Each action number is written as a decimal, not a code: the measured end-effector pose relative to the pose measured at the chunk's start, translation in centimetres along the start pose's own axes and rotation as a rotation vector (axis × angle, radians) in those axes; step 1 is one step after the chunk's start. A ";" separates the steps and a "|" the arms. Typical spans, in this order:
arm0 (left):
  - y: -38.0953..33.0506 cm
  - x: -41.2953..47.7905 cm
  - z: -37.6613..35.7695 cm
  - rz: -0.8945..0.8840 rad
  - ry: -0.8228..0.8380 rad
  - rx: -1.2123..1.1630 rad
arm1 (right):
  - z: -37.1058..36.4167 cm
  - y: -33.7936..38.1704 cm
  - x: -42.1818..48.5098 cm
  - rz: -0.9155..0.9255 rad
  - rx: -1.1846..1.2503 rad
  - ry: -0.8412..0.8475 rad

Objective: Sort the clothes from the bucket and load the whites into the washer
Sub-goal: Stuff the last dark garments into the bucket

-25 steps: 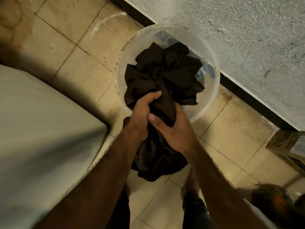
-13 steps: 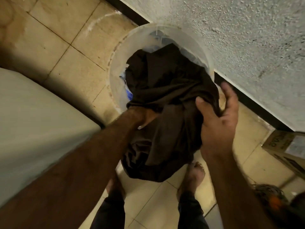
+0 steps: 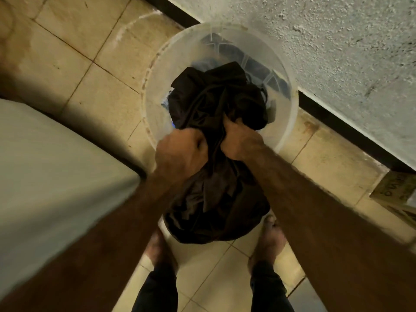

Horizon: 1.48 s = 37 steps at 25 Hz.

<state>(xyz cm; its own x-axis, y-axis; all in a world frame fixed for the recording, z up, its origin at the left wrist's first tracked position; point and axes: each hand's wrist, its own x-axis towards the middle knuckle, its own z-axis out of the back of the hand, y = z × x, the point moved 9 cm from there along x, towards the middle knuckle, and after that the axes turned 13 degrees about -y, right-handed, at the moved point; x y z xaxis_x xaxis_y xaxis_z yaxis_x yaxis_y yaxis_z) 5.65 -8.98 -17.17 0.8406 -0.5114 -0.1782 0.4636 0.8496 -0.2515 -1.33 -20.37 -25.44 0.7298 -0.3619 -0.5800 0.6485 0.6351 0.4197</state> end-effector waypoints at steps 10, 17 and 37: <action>0.4 1.8 -11.6 -0.057 0.577 -0.071 | -4.0 -1.4 4.1 -0.051 -0.171 0.113; 2.2 7.0 -17.1 0.019 0.766 -0.118 | -5.5 -1.8 8.7 -0.104 -0.141 0.140; 2.9 -17.8 -4.8 0.618 0.256 -0.812 | 5.8 0.9 -10.5 -0.307 0.539 -0.624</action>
<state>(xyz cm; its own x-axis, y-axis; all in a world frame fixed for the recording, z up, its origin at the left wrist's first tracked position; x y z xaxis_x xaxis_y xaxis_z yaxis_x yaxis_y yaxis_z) -9.36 1.96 -19.32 0.7385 -0.1105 -0.6651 -0.4326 0.6790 -0.5931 -7.14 -19.94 -14.91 0.3891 -0.8710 -0.3000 0.7343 0.0966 0.6719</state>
